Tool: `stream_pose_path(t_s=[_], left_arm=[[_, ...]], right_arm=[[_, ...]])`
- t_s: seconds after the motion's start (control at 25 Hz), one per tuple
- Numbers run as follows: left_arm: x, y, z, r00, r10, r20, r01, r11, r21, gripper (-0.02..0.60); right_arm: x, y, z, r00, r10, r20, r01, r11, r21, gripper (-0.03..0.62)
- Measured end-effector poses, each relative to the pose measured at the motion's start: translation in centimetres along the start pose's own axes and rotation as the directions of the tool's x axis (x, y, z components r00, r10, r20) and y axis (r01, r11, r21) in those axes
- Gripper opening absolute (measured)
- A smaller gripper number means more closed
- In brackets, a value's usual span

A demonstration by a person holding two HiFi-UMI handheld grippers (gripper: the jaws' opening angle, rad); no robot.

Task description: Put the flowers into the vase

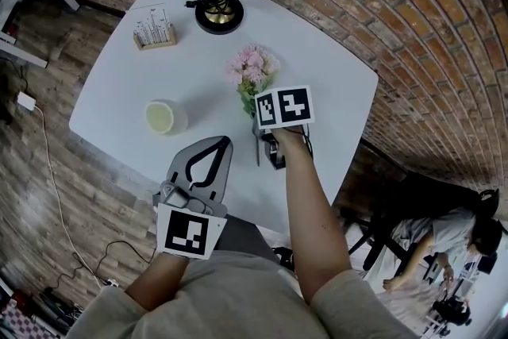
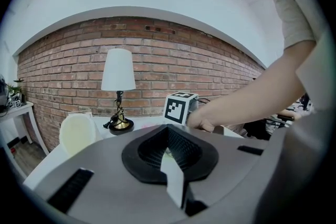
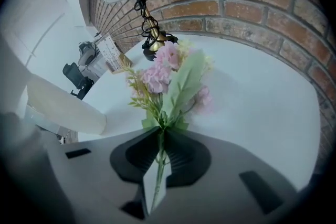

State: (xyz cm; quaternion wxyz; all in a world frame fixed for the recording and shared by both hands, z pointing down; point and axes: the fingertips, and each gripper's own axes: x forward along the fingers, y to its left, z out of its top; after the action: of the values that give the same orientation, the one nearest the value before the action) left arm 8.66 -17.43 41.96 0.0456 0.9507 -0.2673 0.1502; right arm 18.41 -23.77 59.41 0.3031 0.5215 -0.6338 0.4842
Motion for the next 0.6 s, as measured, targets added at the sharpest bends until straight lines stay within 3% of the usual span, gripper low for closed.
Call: stream_pose_path(t_s=[0.32, 0.6], left_arm=[[-1.5, 0.3, 0.2, 1.0, 0.026, 0.008, -0.026, 1.0, 0.006, 0.003], [-3.1, -0.2, 0.6, 0.999, 0.045, 0.022, -0.045, 0.999, 0.014, 0.003]], right_arm=[[-2.7, 1.5, 1.5, 0.988, -0.007, 0.156, 0.009, 1.0, -0.013, 0.032], [-6.5, 2.9, 4.0, 0.942, -0.036, 0.334, 0.052, 0.998, -0.041, 0.032]])
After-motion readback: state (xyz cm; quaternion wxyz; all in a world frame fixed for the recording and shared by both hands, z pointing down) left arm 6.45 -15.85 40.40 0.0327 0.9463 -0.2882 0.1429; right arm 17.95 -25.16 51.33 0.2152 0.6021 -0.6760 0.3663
